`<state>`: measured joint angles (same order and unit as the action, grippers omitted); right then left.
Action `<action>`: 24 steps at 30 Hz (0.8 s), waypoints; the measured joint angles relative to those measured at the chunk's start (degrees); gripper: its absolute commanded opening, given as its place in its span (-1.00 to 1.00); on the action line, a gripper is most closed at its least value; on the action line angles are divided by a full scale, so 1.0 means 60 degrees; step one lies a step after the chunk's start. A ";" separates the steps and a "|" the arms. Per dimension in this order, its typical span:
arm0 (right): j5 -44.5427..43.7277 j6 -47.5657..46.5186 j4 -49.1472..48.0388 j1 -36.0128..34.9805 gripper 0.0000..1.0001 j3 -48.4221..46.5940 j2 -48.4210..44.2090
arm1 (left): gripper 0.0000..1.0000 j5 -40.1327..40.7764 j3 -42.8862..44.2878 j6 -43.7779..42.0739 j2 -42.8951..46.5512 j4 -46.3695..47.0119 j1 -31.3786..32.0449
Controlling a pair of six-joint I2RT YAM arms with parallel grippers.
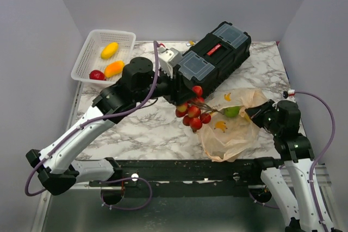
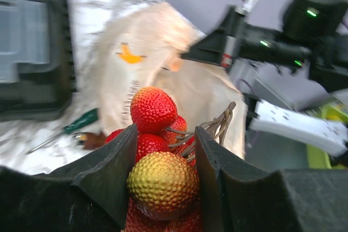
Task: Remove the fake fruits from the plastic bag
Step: Place the fake fruit in the bin.
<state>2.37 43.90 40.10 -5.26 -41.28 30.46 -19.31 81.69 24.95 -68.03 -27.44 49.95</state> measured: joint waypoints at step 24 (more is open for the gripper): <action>-0.0215 -0.0233 0.0495 0.0000 -0.99 -0.0433 0.0051 | -1.00 0.5614 -0.1883 0.2302 0.0084 0.3279 -0.6488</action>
<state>1.08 42.50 43.07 -5.26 -43.88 30.76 14.37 70.39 38.76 -67.53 -7.77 11.03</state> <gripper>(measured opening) 0.008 0.431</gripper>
